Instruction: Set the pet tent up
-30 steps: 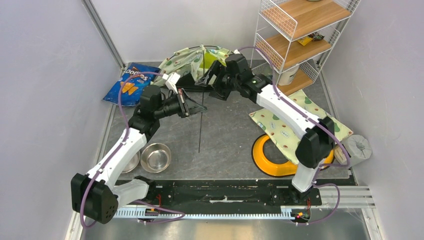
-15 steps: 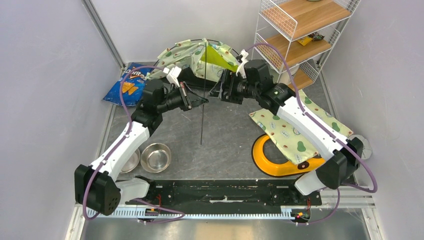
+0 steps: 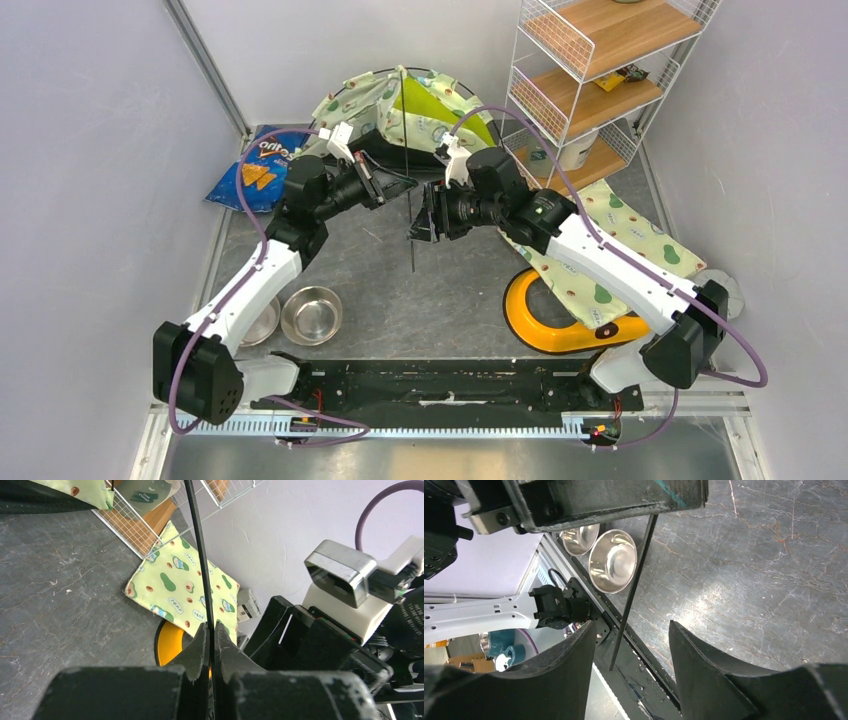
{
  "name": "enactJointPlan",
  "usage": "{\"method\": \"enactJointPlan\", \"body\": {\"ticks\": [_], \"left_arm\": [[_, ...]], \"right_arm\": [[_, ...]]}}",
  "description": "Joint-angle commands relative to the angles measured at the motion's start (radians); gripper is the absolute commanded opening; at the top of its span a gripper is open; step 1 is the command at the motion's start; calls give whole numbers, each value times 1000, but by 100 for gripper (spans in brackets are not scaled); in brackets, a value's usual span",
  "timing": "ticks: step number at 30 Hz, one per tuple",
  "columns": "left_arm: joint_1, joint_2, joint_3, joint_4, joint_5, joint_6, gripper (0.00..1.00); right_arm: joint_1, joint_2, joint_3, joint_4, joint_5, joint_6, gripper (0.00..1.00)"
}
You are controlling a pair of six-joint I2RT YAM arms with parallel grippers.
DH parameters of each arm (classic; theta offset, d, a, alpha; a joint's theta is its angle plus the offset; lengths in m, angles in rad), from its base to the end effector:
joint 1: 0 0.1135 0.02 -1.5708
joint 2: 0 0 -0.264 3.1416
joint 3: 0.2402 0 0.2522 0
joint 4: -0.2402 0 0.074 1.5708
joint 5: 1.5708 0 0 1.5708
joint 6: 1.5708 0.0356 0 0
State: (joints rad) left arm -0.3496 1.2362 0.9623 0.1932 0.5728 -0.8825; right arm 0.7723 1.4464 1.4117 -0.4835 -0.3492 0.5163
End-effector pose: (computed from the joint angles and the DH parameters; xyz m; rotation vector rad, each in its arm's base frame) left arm 0.2649 -0.1171 0.3460 -0.0022 1.8391 -1.3725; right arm 0.2261 0.2372 0.3737 -0.5169 2.2065 1.1046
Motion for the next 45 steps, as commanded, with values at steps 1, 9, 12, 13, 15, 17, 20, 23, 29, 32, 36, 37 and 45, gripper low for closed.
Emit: {"method": "enactJointPlan", "body": {"ticks": [1,9,12,13,15,17,20,23,29,32,36,37,45], "left_arm": [[13,23,9,99,-121,-17,2],[12,41,14,109,-136,-39,2],[12,46,16,110,-139,-45,2],[12,50,18,110,-139,-46,2],[13,50,18,111,-139,-47,2],[12,51,16,109,-139,-46,2],[12,51,15,106,-139,-43,2],[12,51,14,100,-136,-36,2],[13,52,38,68,-138,19,12],[13,48,72,31,-152,78,40],[20,40,127,-18,-195,186,81],[23,38,142,-29,-208,211,83],[96,0,198,-57,-258,314,83]], "right_arm": [[-1,19,3,15,-7,-41,59],[-1,65,14,-7,-23,-52,51],[-2,76,21,-9,-29,-56,45],[-1,79,24,-9,-32,-57,42],[-2,84,29,-10,-39,-56,34],[-2,87,34,-11,-39,-57,24],[-2,88,38,-17,-28,-51,13],[-2,83,39,-17,-17,-46,0],[-5,68,56,-22,-9,-10,0],[-13,65,74,-38,-16,23,0],[-25,71,95,-65,-32,62,0],[-26,75,100,-71,-32,71,0],[-33,76,111,-75,-32,138,0]]}}
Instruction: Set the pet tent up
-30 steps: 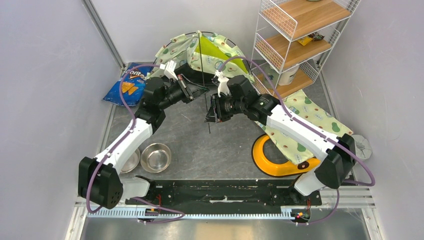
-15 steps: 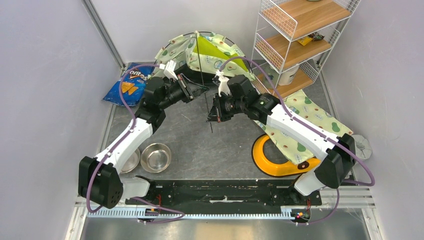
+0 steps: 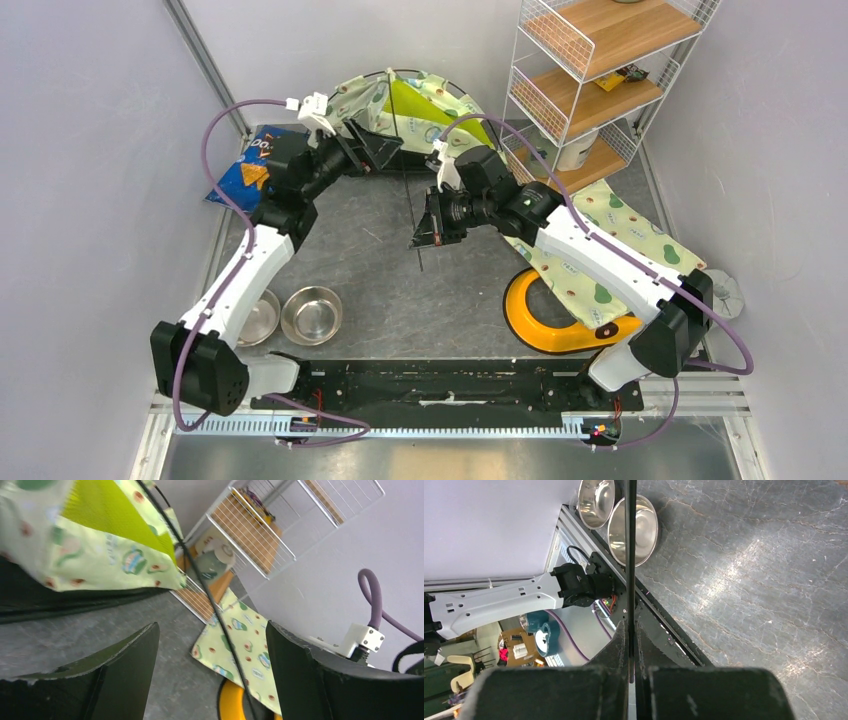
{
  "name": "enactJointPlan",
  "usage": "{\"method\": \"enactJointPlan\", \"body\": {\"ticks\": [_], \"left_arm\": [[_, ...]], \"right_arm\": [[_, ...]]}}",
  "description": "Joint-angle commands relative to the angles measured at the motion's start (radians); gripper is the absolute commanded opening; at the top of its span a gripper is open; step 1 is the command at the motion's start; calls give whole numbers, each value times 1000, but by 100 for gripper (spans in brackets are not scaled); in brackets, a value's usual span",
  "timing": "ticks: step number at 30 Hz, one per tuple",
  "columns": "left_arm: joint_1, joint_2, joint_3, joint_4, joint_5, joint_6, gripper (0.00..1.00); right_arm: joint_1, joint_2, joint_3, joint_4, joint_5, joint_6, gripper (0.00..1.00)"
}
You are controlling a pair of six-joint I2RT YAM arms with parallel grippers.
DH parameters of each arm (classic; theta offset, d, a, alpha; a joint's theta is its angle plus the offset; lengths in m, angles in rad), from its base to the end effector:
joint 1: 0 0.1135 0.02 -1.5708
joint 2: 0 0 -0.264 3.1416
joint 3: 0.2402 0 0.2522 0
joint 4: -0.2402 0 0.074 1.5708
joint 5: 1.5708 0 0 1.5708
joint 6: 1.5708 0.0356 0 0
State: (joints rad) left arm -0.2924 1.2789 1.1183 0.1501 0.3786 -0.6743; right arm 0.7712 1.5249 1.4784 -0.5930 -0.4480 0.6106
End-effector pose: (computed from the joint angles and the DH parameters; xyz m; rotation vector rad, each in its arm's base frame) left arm 0.2859 -0.0998 0.3853 -0.0060 1.6822 -1.0405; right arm 0.2334 0.2484 0.3625 -0.4705 2.3911 1.2004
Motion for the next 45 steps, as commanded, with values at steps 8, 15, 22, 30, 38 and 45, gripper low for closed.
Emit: {"method": "enactJointPlan", "body": {"ticks": [8,15,22,30,38,45], "left_arm": [[123,-11,13,-80,-202,177,77],[132,155,49,62,-118,288,74],[130,315,73,252,-36,320,72],[96,446,107,396,-90,311,66],[78,532,179,367,-191,322,47],[78,526,178,345,-191,331,2]], "right_arm": [[-33,-6,60,35,53,78,0],[-34,-12,60,34,39,88,0],[-33,-15,50,46,36,93,0],[-34,-10,48,55,36,98,0],[-38,-2,50,61,33,100,0],[-46,0,59,62,37,102,0]]}}
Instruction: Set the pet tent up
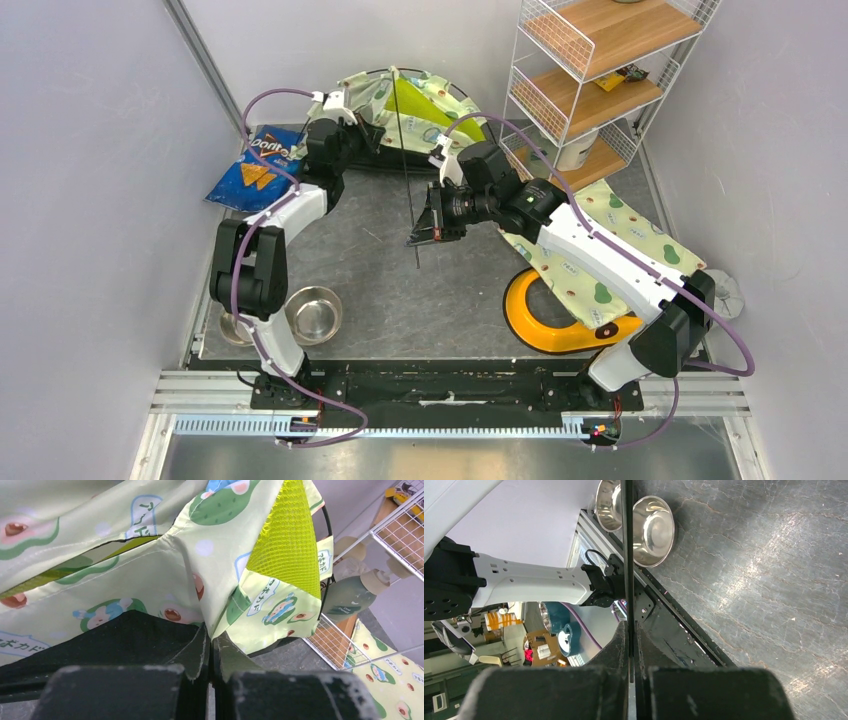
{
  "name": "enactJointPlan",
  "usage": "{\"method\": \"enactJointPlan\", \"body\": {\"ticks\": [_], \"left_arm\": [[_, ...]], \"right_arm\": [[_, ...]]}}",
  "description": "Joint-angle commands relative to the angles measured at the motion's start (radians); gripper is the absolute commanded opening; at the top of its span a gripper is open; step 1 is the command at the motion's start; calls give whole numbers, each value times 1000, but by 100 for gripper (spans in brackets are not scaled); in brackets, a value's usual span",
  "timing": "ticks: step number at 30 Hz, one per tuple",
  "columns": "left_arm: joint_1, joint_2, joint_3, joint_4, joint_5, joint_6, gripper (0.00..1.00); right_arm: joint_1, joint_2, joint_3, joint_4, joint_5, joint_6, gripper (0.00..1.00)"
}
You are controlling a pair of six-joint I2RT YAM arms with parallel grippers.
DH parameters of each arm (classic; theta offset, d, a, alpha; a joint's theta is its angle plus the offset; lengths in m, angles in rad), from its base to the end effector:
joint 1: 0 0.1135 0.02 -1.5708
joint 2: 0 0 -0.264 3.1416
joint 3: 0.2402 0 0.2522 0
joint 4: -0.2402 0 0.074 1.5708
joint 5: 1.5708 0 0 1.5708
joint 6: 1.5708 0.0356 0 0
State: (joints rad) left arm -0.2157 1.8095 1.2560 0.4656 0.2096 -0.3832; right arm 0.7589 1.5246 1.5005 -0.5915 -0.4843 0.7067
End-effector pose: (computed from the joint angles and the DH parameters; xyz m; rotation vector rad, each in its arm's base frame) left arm 0.4192 -0.0994 0.2827 0.0208 1.6948 -0.6253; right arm 0.2355 0.2462 0.3704 -0.3730 2.4152 1.2844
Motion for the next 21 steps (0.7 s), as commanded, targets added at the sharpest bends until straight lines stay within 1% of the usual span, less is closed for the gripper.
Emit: {"method": "enactJointPlan", "body": {"ticks": [1,5,8,11,16,21], "left_arm": [[1,-11,36,27,-11,41,2],[0,-48,3,24,47,38,2],[-2,-77,-24,16,91,34,2],[-8,-114,-57,7,107,37,2],[-14,-155,-93,5,123,70,2],[-18,-180,-121,19,146,106,2]], "right_arm": [[-35,0,35,68,76,6,0],[-35,0,22,144,91,61,0],[-41,9,2,234,95,157,0],[-50,44,4,272,82,277,0],[-62,115,15,228,-8,458,0],[-64,144,20,118,-23,502,0]]}}
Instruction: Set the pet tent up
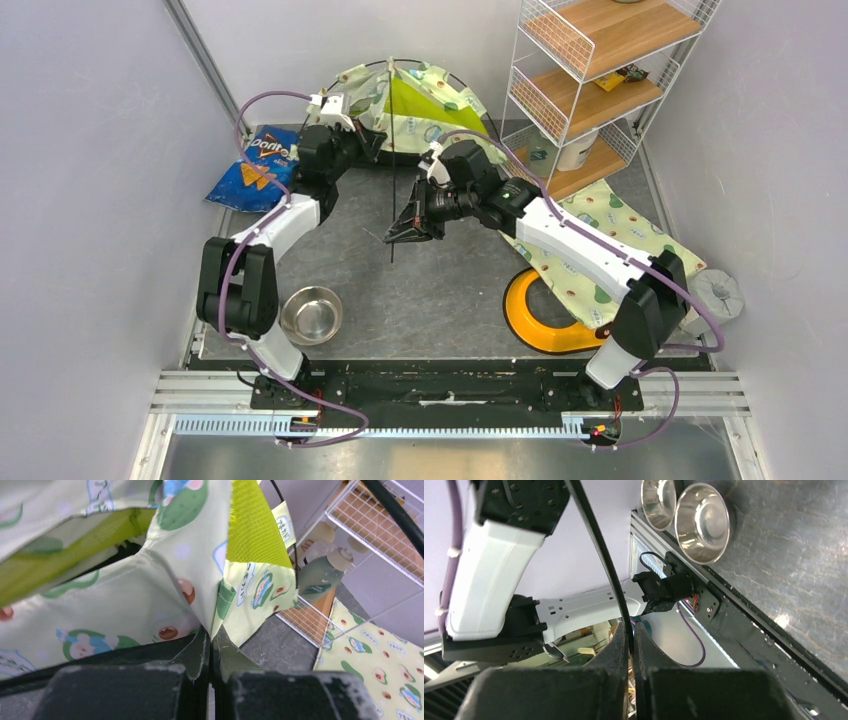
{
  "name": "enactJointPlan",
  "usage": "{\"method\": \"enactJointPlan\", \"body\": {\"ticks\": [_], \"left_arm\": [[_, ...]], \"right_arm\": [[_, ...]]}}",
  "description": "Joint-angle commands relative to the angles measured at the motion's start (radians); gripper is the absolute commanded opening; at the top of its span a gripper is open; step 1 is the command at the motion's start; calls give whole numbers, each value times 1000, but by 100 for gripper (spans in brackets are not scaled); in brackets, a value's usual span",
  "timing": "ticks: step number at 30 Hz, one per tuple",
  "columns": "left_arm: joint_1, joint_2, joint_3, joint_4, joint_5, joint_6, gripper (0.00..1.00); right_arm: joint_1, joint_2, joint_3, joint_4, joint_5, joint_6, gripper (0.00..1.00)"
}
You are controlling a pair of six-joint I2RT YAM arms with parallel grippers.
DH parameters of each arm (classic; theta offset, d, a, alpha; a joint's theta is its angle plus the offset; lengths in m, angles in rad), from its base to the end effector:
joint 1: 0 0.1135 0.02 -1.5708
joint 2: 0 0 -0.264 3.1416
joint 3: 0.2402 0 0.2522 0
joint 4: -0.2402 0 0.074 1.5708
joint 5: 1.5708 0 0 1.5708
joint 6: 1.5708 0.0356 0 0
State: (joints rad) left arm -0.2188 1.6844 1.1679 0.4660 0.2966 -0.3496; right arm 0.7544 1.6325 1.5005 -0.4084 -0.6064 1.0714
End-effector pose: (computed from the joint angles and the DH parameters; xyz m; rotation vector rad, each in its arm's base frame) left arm 0.3887 -0.0971 0.3015 0.1257 1.6572 -0.6746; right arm 0.2598 0.2720 0.3511 -0.0424 2.5195 1.5863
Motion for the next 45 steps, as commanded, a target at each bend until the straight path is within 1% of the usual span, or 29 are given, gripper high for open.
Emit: {"method": "enactJointPlan", "body": {"ticks": [1,7,13,18,21,26,31,41,45], "left_arm": [[-17,-61,-39,21,59,79,2],[-27,-123,-88,24,97,81,2],[-53,-232,-200,25,122,58,2],[-66,-344,-308,18,111,-14,2],[-70,-399,-362,11,109,-55,2],[-69,-490,-426,-33,108,-84,2],[-69,-558,-468,-80,117,-102,2],[-70,-619,-475,-136,140,-214,2],[-70,-629,-472,-194,123,-196,2]], "right_arm": [[-59,37,13,-71,99,146,0],[-64,48,18,-96,138,160,0],[-81,76,60,-85,189,175,0],[-101,75,84,-2,229,166,0],[-112,45,53,123,251,165,0],[-122,17,18,266,307,134,0],[-126,29,11,358,358,116,0],[-104,73,10,400,502,37,0],[-88,80,14,401,543,12,0]]}}
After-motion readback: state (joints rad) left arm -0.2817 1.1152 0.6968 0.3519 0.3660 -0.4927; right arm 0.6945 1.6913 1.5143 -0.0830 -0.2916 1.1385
